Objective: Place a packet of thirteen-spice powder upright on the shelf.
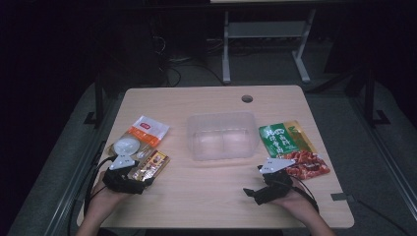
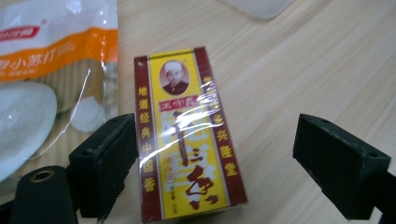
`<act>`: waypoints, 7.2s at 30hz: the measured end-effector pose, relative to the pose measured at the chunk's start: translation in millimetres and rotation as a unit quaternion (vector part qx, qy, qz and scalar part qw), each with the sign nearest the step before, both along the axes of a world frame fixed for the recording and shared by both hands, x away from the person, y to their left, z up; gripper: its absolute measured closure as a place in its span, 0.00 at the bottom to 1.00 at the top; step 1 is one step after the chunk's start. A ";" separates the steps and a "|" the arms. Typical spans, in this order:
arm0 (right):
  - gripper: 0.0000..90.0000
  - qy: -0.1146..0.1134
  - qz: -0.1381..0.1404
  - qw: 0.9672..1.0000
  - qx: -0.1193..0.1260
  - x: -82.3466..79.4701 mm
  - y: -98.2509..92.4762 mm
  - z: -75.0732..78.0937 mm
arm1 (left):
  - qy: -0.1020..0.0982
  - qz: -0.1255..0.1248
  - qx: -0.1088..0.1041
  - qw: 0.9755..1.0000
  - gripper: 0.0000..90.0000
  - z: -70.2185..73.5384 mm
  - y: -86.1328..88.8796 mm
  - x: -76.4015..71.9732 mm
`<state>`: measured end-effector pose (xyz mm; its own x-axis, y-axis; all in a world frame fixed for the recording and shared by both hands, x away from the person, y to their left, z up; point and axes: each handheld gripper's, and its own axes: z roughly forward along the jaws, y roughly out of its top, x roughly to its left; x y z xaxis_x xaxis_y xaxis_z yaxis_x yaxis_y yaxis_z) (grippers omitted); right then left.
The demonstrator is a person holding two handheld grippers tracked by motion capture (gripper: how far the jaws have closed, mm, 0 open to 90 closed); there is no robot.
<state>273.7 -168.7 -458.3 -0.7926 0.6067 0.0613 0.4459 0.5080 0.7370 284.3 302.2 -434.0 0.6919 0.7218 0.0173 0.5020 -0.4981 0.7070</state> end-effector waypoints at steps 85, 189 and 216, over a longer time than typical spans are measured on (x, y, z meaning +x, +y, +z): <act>0.07 -0.010 0.137 0.988 0.071 2.7 19.4 31.2 | 0.008 -0.270 -0.075 0.960 0.35 19.5 -85.4 -0.6; 0.36 -0.050 0.215 0.974 0.054 50.3 32.3 93.4 | 0.022 -0.202 -0.065 0.977 0.18 -5.3 -53.6 -15.0; 0.36 -0.063 0.208 0.976 0.007 106.9 59.8 136.8 | 0.029 -0.208 -0.078 0.975 0.18 -5.7 -54.9 -13.9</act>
